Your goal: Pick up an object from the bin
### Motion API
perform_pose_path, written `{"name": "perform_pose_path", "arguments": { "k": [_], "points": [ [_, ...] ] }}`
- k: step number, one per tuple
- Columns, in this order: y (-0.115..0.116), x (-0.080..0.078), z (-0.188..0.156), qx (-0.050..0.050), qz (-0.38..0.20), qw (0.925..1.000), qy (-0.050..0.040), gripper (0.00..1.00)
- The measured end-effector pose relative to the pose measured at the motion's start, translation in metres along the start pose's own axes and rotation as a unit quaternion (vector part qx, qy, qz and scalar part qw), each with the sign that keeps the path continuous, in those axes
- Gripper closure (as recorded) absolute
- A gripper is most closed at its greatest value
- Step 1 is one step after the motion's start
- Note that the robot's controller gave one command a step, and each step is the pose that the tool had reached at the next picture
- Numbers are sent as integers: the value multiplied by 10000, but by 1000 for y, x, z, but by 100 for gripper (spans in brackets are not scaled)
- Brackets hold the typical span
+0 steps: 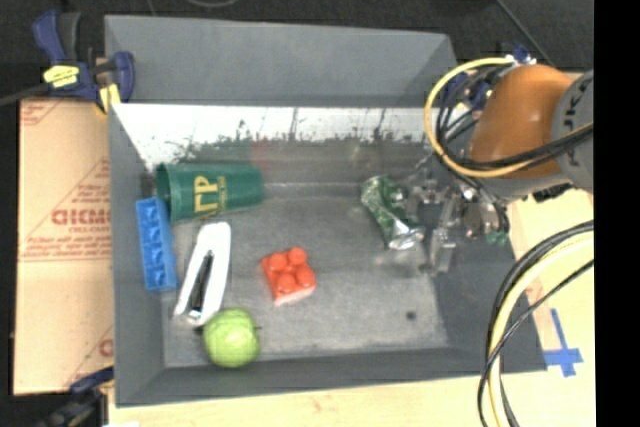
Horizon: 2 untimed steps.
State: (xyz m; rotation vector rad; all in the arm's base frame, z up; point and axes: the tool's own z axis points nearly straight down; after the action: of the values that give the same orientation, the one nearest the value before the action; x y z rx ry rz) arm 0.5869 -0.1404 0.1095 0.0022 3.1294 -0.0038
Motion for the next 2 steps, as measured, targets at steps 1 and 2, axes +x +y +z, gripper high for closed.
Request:
{"name": "perform_pose_path", "arguments": {
  "k": [1,2],
  "points": [
    [-9,-61,15,2,-344,9994,35,0],
    [8,-62,33,8,-144,9999,10,100]
  ]
}}
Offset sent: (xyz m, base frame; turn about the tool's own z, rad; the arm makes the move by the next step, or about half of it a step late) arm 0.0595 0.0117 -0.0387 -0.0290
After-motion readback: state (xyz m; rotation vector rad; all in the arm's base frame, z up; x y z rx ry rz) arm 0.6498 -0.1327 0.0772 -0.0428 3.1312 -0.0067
